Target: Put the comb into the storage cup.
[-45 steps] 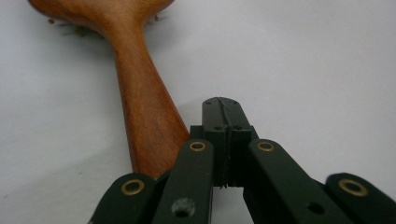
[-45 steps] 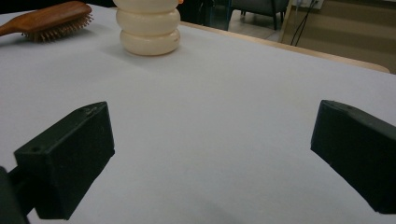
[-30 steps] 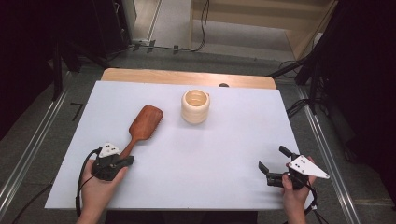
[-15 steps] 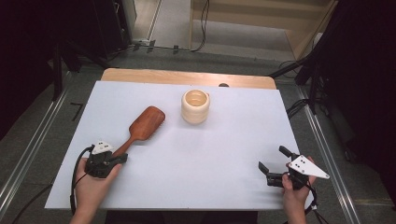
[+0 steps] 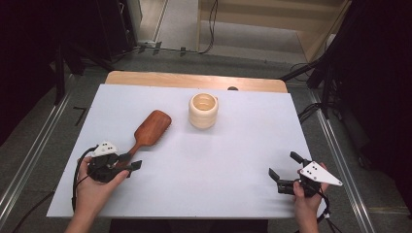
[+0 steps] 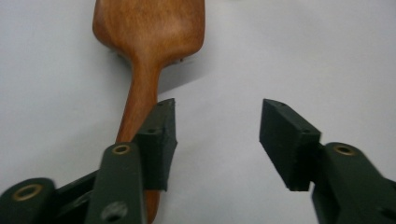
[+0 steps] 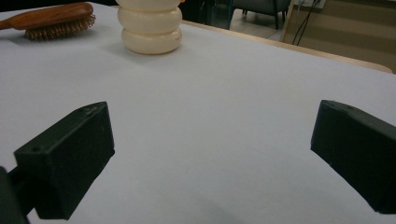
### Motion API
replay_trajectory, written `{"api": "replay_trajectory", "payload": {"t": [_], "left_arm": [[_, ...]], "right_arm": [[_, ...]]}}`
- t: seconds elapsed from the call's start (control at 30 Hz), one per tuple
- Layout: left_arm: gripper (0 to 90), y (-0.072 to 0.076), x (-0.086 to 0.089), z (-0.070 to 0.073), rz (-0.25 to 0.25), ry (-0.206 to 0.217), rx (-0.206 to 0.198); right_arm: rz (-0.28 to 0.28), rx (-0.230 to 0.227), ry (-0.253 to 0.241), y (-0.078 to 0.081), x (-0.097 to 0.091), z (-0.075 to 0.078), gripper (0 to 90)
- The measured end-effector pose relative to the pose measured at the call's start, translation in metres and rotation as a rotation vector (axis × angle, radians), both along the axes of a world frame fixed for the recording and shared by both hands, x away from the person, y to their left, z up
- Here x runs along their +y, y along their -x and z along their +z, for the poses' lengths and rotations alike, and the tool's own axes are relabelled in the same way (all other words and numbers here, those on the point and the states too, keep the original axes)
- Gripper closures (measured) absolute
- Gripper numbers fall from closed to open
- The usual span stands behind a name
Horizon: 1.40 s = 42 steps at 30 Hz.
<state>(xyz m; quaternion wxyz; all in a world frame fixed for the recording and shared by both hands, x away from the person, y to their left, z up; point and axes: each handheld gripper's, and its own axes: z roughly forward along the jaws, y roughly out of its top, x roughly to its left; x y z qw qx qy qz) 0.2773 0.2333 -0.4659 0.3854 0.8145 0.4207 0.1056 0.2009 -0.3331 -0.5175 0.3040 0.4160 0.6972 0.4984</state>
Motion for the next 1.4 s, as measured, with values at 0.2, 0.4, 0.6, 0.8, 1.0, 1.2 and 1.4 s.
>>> {"api": "replay_trajectory", "payload": {"t": [0.2,0.4,0.6,0.8,1.0,1.2,1.4], "left_arm": [[6.3,-0.012,-0.006,0.009,0.018,-0.038,0.005],[0.0,-0.03,-0.008,0.016,0.009,-0.064,0.025],[16.9,-0.049,-0.011,0.014,0.036,-0.131,0.062],[39.5,-0.059,-0.014,0.005,0.08,-0.182,0.098],[52.0,-0.065,-0.02,-0.004,0.085,-0.245,0.121],[62.2,-0.069,-0.027,-0.013,0.077,-0.292,0.133],[68.2,-0.066,-0.031,-0.016,0.079,-0.293,0.099]], "right_arm": [[0.001,0.002,-0.004,0.0,0.0,0.0,0.0],[0.0,0.001,-0.004,0.0,0.0,0.0,0.0],[0.0,0.002,-0.004,0.0,0.0,0.0,0.0],[0.002,0.001,-0.003,0.0,0.0,0.0,0.0],[0.0,0.002,-0.004,0.0,0.0,0.0,0.0],[-0.001,0.001,0.001,0.0,0.0,0.0,0.0],[0.0,0.001,0.003,0.0,0.001,0.0,0.0]]}}
